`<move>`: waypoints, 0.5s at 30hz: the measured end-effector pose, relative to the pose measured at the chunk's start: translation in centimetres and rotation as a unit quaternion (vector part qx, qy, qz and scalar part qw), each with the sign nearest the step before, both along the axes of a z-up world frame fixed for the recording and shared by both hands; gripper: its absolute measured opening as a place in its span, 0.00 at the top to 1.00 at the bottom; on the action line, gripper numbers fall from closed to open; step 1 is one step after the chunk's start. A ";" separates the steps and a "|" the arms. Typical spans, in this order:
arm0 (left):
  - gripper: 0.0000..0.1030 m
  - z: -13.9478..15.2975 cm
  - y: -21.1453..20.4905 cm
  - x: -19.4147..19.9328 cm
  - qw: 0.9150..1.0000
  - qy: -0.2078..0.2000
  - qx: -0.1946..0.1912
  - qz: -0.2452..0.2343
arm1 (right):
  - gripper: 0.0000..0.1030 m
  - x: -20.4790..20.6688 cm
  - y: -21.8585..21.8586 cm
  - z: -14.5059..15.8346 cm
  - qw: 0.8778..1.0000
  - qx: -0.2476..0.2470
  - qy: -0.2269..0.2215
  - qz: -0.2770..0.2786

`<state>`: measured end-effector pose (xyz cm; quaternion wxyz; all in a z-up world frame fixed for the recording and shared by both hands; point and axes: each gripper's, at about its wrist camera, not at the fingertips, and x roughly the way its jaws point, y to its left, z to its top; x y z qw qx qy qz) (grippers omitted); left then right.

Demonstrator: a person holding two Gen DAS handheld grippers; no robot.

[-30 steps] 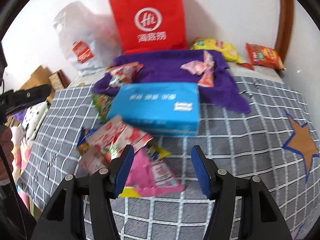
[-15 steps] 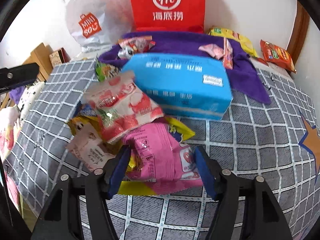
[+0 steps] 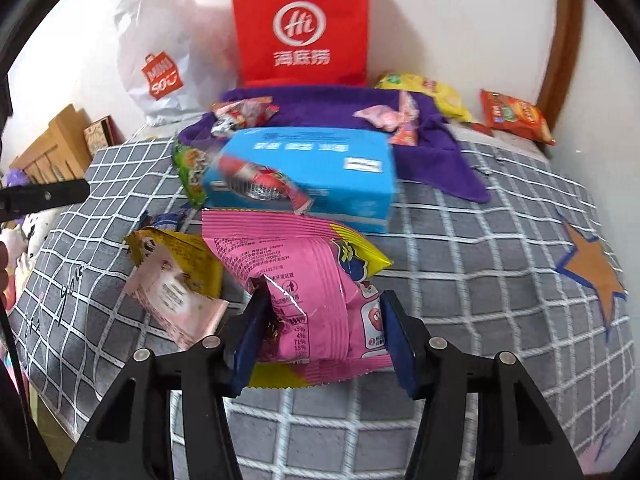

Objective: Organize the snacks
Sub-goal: 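Lift the pink chips bag with the right tool while the left tool grasps the blue snack packet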

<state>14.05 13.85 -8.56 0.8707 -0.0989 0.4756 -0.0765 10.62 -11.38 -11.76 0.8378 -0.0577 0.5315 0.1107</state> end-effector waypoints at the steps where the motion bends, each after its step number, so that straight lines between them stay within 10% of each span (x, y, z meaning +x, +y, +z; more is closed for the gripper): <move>1: 0.32 -0.3 0.0 0.1 1.000 0.003 -0.003 0.001 | 0.46 -0.1 -0.6 0.2 1.000 -0.003 -0.003 -0.006; 15: 0.32 -4.9 -1.4 3.0 0.999 0.040 -0.013 0.022 | 0.46 2.9 -8.2 -2.9 0.995 -0.019 -0.009 -0.102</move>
